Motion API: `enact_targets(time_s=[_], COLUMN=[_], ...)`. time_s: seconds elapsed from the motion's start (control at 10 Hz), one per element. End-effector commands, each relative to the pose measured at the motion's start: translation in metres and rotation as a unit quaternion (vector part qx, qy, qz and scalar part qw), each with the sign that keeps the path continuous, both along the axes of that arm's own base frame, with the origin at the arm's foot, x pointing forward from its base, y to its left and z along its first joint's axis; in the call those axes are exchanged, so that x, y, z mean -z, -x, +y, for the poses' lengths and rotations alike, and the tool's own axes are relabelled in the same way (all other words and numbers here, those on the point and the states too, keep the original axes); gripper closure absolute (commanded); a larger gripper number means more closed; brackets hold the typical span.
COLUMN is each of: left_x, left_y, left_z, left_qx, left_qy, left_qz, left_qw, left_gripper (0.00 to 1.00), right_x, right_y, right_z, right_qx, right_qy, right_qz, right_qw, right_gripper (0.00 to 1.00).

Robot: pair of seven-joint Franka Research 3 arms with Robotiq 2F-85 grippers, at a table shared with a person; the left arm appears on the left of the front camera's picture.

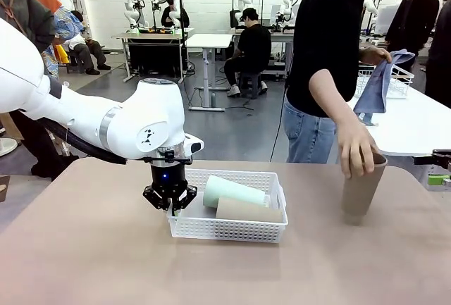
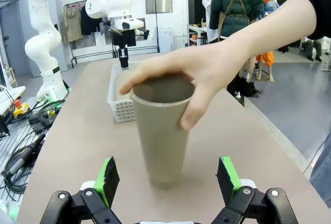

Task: Clean and organize the cups into the basket.
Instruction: Pick up the Reusable plastic cup from the right side of the table and stack it inside the Organizing basket in the center of the table.

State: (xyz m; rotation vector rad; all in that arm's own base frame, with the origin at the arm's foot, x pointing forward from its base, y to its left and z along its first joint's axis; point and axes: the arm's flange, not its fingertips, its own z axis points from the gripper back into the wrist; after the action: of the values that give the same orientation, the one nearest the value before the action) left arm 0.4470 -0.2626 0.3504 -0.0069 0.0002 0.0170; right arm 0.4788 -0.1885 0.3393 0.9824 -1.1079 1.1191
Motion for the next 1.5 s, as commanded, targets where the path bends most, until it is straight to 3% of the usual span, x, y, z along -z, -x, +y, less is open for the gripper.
enact_targets(time_s=[0.0, 0.5, 0.6, 0.9, 1.4], left_x=[0.000, 0.000, 0.000, 0.000, 0.000], left_y=[0.001, 0.001, 0.001, 0.001, 0.001], left_z=[0.000, 0.000, 0.000, 0.000, 0.000], left_qx=[-0.001, -0.001, -0.001, -0.001, -0.001], left_qy=[0.001, 0.001, 0.001, 0.001, 0.001], left_qz=[0.000, 0.000, 0.000, 0.000, 0.000], left_qw=[1.000, 1.000, 1.000, 1.000, 1.000], left_gripper=[1.00, 1.00, 1.00, 1.00, 1.00], right_x=[-0.001, -0.001, 0.000, 0.026, 0.066], right_y=[0.000, 0.000, 0.000, -0.018, -0.039], right_z=[0.001, 0.001, 0.000, 0.019, 0.052], right_qx=[-0.007, -0.007, 0.000, -0.011, -0.013], right_qy=[0.007, 0.007, 0.000, 0.016, 0.067], right_qz=[0.014, 0.014, 0.000, 0.038, 0.054], right_qw=[1.000, 1.000, 1.000, 0.999, 0.996], right_gripper=[0.00, 0.00, 0.00, 0.00, 0.00])
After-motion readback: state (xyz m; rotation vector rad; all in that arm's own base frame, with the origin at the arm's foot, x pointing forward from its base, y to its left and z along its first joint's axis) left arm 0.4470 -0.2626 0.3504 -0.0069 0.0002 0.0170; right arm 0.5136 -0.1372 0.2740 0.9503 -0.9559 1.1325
